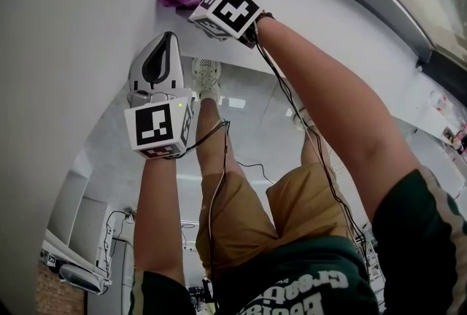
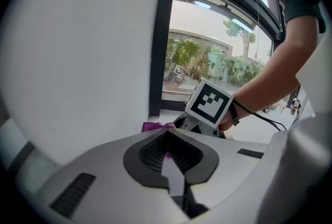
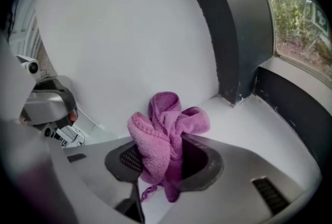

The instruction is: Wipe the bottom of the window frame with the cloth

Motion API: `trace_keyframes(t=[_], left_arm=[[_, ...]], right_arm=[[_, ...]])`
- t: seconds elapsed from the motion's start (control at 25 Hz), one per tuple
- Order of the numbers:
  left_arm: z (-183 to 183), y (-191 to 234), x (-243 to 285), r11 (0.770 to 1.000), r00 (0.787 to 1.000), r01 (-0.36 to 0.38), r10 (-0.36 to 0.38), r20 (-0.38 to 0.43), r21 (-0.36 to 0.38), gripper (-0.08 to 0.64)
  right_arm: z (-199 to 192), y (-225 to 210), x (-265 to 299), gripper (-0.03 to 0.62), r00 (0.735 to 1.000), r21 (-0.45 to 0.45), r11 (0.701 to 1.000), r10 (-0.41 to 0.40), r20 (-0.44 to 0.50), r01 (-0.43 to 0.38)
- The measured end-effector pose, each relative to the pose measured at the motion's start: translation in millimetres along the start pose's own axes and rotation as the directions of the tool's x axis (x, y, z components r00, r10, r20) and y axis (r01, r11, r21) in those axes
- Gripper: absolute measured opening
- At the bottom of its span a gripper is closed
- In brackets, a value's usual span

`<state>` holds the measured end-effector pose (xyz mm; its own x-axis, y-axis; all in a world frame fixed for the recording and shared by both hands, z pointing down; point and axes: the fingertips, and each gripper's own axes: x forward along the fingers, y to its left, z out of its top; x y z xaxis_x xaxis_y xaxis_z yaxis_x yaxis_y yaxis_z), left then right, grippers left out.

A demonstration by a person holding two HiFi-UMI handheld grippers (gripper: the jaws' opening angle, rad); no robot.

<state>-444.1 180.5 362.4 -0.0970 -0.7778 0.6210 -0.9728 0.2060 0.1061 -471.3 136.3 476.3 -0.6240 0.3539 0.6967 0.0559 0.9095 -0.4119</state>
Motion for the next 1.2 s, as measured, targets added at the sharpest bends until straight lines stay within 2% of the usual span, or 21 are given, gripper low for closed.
trace_keyframes(t=[0.28,0.48,0.64,0.8,1.04,1.2], left_arm=[[-24.5,0.6,-21.0,1.000,1.000,0.010,-0.010,-0.022,0.021,0.005],[-34.6,2.6,-27.0,0.999,0.999,0.016,-0.014,-0.037,0.037,0.006],[-36.9,8.4,-30.1,1.000,0.999,-0.001,0.002,-0.036,0.022,0.006],[-40.9,3.9,-30.8,1.000,0.999,0.013,-0.011,-0.045,0.026,0.006],[-43.0,2.4,-30.5,1.000,0.998,0.003,-0.003,-0.062,-0.013,0.006],[-40.4,0.8,-29.2,1.000,0.998,0.007,-0.006,-0.069,0.005,0.006]], right_arm=[[-10.6,26.6,6.5,0.166,0.999,-0.020,0.999,0.040,-0.026,-0.041],[-21.3,53.0,7.6,0.166,0.996,0.003,0.997,0.082,-0.022,-0.082],[-31.7,74.2,10.2,0.166,0.995,0.029,0.994,0.102,-0.020,-0.101],[-46.3,100.0,13.4,0.166,0.991,-0.002,0.992,0.125,-0.044,-0.125],[-51.0,105.5,14.5,0.166,0.993,-0.024,0.994,0.105,-0.055,-0.106],[-53.1,103.8,11.0,0.166,0.996,-0.005,0.997,0.075,-0.046,-0.076]])
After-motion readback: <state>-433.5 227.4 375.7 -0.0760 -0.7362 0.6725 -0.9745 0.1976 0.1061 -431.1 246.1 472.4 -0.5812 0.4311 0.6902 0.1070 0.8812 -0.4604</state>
